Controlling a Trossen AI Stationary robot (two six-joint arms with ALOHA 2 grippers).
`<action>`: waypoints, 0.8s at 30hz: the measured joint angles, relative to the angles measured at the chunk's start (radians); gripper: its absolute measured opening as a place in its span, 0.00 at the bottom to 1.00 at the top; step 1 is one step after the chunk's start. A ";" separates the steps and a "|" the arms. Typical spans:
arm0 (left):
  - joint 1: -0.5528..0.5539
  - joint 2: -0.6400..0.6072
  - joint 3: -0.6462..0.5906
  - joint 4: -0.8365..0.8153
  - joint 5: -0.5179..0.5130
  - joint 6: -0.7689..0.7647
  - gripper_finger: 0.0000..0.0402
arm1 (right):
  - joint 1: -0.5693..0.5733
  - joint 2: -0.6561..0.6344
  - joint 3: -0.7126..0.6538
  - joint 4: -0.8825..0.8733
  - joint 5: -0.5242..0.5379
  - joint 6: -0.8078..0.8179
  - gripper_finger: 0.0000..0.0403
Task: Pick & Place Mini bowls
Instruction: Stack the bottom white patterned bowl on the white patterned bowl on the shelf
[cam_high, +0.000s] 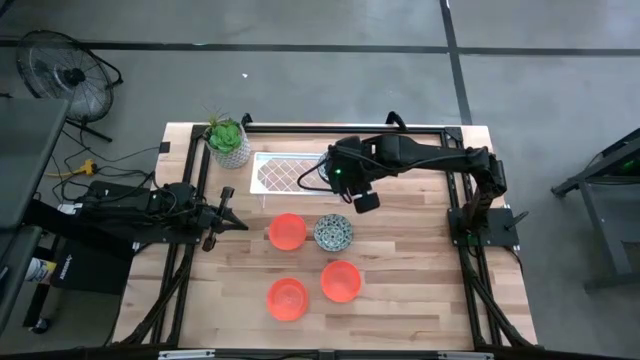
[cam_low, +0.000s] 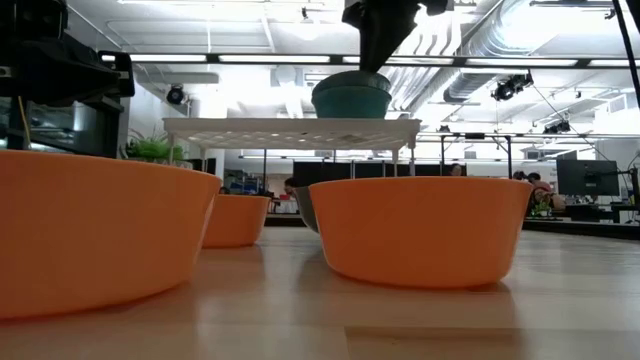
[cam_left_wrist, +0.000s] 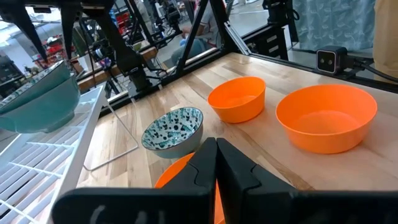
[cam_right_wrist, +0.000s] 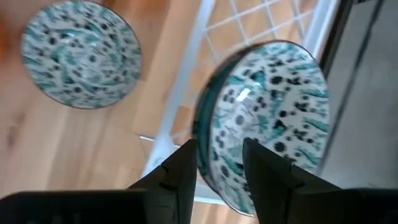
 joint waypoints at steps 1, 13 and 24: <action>0.000 0.000 0.000 0.000 0.000 0.000 0.00 | 0.000 0.000 0.000 0.001 -0.013 0.003 0.29; 0.000 0.000 0.000 0.000 0.000 0.000 0.00 | -0.009 0.008 0.000 -0.006 -0.057 0.007 0.21; 0.000 0.000 0.000 0.000 0.000 0.000 0.00 | -0.014 0.017 0.000 -0.013 -0.074 -0.008 0.06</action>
